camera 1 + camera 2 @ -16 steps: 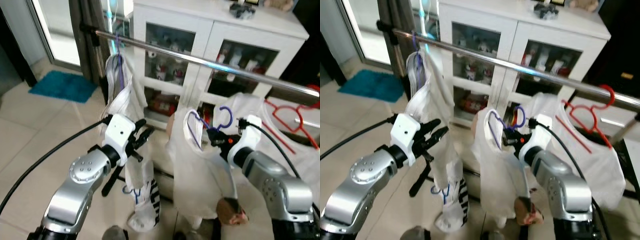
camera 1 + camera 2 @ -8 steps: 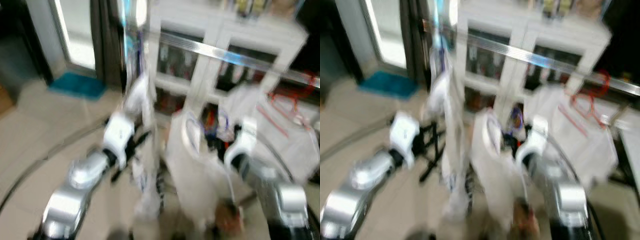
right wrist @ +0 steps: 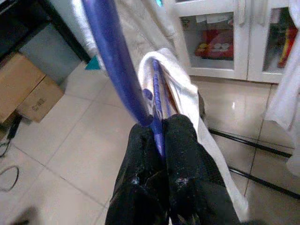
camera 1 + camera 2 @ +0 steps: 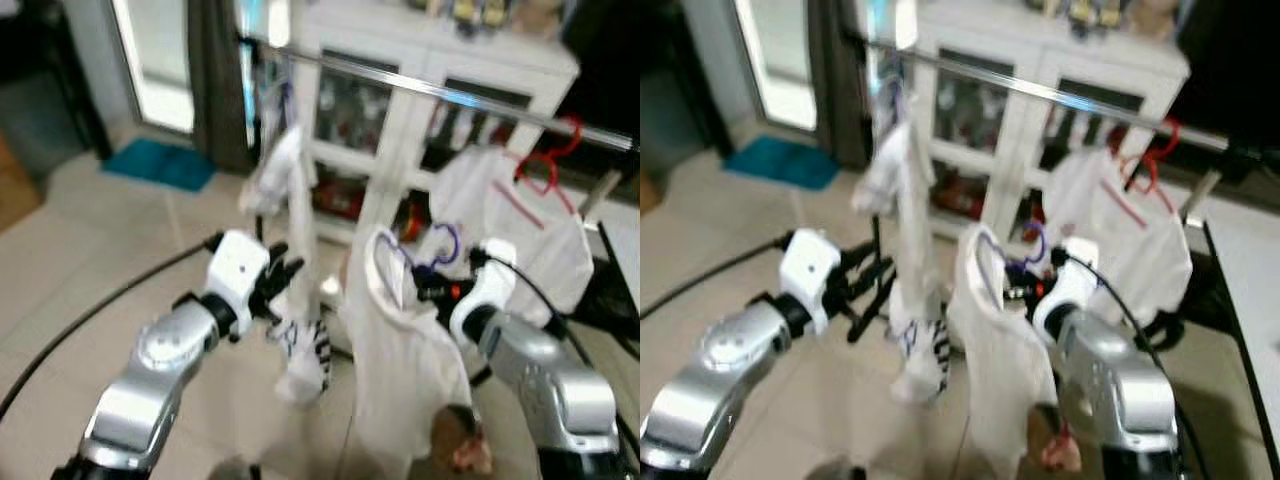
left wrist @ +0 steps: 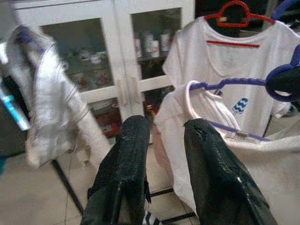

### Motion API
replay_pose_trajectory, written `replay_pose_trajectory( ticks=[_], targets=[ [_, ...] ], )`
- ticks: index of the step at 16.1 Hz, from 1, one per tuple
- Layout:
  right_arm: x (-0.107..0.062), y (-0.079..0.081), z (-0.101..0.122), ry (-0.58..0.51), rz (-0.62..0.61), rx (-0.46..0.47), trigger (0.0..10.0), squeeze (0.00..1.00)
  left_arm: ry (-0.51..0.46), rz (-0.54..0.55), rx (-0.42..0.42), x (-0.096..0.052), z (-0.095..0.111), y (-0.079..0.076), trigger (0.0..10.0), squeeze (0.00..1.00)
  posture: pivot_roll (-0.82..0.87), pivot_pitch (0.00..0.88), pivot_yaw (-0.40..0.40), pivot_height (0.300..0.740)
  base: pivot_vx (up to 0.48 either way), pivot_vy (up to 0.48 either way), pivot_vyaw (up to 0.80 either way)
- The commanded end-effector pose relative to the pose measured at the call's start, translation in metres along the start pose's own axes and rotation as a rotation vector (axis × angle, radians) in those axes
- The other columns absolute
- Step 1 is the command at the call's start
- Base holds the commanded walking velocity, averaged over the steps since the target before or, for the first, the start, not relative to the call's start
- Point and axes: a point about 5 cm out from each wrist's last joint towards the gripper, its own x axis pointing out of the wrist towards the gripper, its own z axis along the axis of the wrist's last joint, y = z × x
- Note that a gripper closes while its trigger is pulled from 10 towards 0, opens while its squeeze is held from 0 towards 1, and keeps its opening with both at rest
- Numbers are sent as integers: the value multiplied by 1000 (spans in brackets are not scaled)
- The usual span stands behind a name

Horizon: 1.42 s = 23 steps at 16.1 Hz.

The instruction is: Hang hanger

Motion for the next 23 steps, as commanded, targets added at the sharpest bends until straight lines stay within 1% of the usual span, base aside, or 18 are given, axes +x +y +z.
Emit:
replay_pose_trajectory(
  ticks=[1,3,5,6,7,8,9,10,11,12,13,15,16,18,19,20,21,23],
  targets=[
    [-2,-2,8,-29,4,-20,0,0,0,-11,-1,1,0,-3,10000,0,37,0,-81,740,0,0,0],
    [-5,-6,17,-51,68,-68,0,0,19,-17,29,1,-2,-1,10000,0,37,0,-80,740,0,0,0],
    [-7,-6,22,-63,99,-86,0,0,19,-21,34,0,-2,1,10000,0,36,0,-79,740,0,0,0],
    [-7,-5,26,-78,121,-88,0,0,5,-17,27,0,0,4,10000,925,36,0,-77,740,0,0,0],
    [-7,-2,30,-100,157,-83,0,0,13,-11,42,2,0,8,10000,1000,37,0,-78,740,0,0,0],
    [-7,6,37,-134,225,-73,0,0,30,-3,76,8,-1,13,10000,1000,36,0,-79,740,0,0,0],
    [-7,9,38,-143,248,-71,0,0,38,17,90,11,-1,15,10000,1000,36,0,-80,740,0,0,0],
    [-7,15,39,-153,297,-76,0,0,39,70,95,18,1,21,10000,1000,34,0,-81,740,0,0,0],
    [-8,19,40,-158,326,-81,0,0,28,84,87,23,3,23,10000,271,33,0,-84,740,0,0,0],
    [-9,24,40,-161,368,-89,0,0,5,83,71,31,7,26,10000,0,30,0,-87,740,0,0,0],
    [-9,24,40,-161,368,-89,0,0,5,83,71,31,7,26,10000,0,30,0,-87,740,0,0,0],
    [-13,32,42,-170,444,-103,0,0,-13,67,45,50,9,31,10000,0,25,0,-86,740,0,0,0],
    [-14,33,43,-174,455,-104,0,0,-12,65,42,53,8,32,10000,0,25,0,-86,740,0,0,0],
    [-17,39,46,-193,500,-107,0,0,12,57,25,64,4,35,10000,0,20,0,-83,740,0,0,0],
    [-19,40,48,-205,510,-104,0,0,26,61,26,67,1,36,8235,0,20,0,-83,740,0,0,0],
    [-20,41,50,-213,517,-101,0,0,34,66,31,70,-2,37,3255,0,20,0,-83,740,0,0,0],
    [-20,41,50,-217,524,-98,0,0,37,60,27,71,-4,36,0,0,10,0,-78,740,0,0,0],
    [-24,45,53,-231,564,-82,0,0,22,19,33,77,-6,34,0,0,10,0,-82,740,0,0,0]
  ],
)
